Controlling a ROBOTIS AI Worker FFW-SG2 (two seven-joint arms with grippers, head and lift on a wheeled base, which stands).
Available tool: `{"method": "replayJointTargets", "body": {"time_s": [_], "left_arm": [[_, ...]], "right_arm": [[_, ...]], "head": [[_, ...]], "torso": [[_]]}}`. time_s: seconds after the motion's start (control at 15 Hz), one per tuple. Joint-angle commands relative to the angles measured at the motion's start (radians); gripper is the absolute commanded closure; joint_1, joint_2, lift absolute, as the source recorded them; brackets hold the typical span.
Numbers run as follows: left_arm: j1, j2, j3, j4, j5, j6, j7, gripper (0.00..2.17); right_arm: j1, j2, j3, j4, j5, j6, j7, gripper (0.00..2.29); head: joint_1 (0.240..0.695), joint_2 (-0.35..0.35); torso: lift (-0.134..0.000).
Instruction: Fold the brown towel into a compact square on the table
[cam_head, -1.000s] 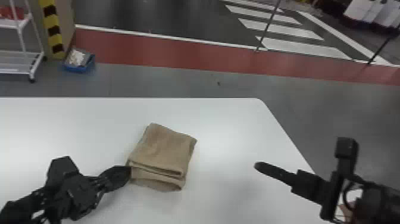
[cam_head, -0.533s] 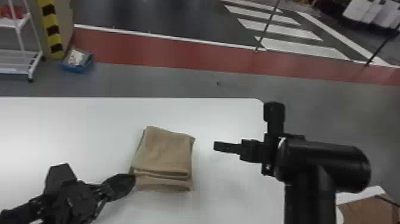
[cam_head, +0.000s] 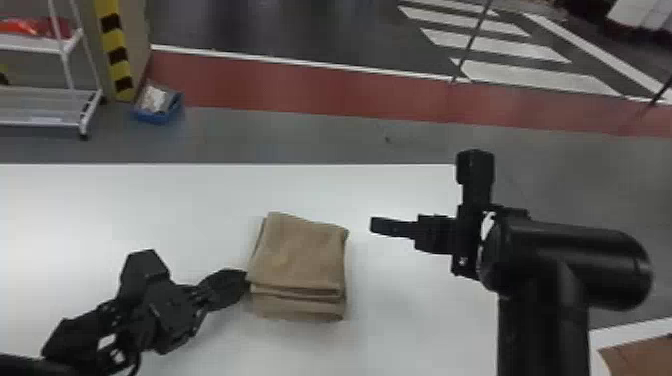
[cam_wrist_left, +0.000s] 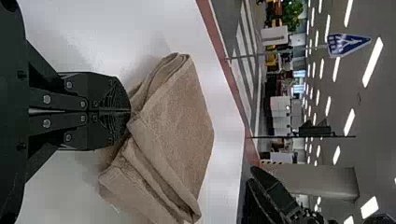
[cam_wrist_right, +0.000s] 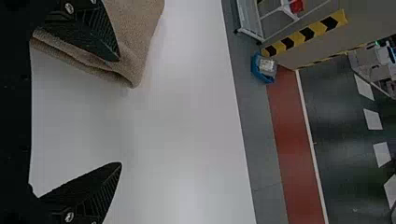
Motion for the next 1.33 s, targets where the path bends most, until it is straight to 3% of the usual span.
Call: {"method": "replayJointTargets", "body": {"time_s": [0.0, 0.33, 0.47, 0.53, 0.67, 0.73, 0.93, 1.27], "left_arm": [[0.024, 0.002, -0.012, -0.023, 0.001, 0.0, -0.012, 2.14], [0.041, 0.0, -0.061, -0.053, 0.004, 0.0, -0.032, 2.14], [0.047, 0.0, -0.061, -0.061, 0.004, 0.003, -0.032, 2.14], [0.054, 0.002, -0.06, -0.072, 0.005, 0.006, -0.032, 2.14], [0.06, 0.002, -0.056, -0.081, 0.004, 0.009, -0.032, 2.14], [0.06, 0.003, -0.056, -0.084, 0.002, 0.012, -0.032, 2.14], [0.06, 0.0, -0.061, -0.087, -0.002, 0.012, -0.032, 2.14], [0.075, 0.003, -0.053, -0.102, -0.001, 0.012, -0.032, 2.14]], "right_arm": [[-0.011, 0.001, 0.015, 0.0, -0.006, -0.001, 0.0, 0.1], [-0.009, 0.001, 0.067, 0.051, -0.009, -0.078, 0.002, 0.1], [-0.003, 0.001, 0.104, 0.068, -0.04, -0.093, 0.006, 0.21], [0.005, 0.001, 0.121, 0.069, -0.047, -0.093, 0.014, 0.48], [0.017, 0.001, 0.147, 0.068, -0.041, -0.072, 0.025, 1.92], [0.022, 0.001, 0.161, 0.068, -0.033, -0.057, 0.026, 2.21], [0.055, 0.001, 0.193, 0.117, -0.01, -0.155, 0.029, 2.22], [0.055, 0.001, 0.196, 0.168, 0.056, -0.173, 0.028, 2.22]], "head": [[0.695, -0.272], [0.695, -0.292], [0.695, -0.287], [0.695, -0.281], [0.695, -0.247], [0.695, -0.238], [0.695, -0.221], [0.695, -0.22]], "torso": [[-0.124], [-0.124], [-0.124], [-0.124], [-0.124], [-0.124], [-0.124], [-0.124]]}}
